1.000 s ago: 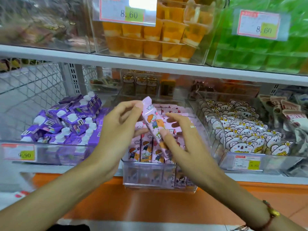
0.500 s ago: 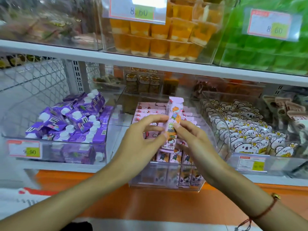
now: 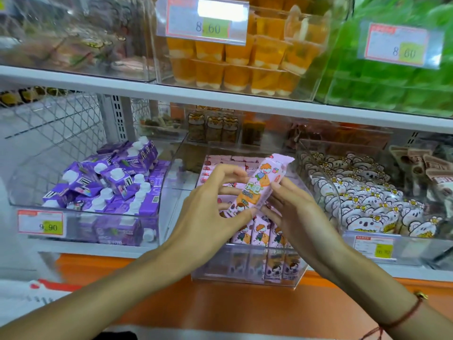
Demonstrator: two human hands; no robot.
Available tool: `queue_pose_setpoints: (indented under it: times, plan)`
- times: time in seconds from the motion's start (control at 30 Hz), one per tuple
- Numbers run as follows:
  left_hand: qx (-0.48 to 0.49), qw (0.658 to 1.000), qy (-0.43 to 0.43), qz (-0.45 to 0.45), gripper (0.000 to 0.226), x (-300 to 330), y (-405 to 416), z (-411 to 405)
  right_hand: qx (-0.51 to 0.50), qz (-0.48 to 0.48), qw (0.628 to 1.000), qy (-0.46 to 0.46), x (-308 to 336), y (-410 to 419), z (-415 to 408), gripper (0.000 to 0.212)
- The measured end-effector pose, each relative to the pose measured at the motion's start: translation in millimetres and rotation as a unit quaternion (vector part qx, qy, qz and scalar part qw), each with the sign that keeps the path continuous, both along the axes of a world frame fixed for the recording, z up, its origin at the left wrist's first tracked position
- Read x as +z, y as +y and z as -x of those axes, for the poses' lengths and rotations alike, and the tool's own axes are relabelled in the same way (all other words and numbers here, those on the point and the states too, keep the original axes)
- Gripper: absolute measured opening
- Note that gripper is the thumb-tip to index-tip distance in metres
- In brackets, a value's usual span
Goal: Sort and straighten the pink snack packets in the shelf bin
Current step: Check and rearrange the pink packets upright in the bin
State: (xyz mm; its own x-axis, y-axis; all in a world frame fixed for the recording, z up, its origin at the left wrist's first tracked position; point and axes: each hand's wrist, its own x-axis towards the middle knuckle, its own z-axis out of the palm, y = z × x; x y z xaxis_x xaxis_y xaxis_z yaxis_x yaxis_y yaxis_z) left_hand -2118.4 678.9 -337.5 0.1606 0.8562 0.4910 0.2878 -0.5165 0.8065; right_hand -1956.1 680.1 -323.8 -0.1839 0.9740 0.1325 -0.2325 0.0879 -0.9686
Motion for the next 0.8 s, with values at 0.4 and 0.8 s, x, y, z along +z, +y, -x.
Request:
queue_pose_setpoints:
  times: [0.4,0.8]
  plan:
    - [0.038,0.996,0.039,-0.064,0.036,-5.5,1.1,-2.0,-0.177,-0.046,0.981,-0.062,2.5,-8.4,3.3,0.032]
    - [-0.043,0.997,-0.06,0.029,0.04,1.0,5.0,0.6,-0.132,-0.146,0.968,-0.154,5.3,-10.8,-3.5,0.011]
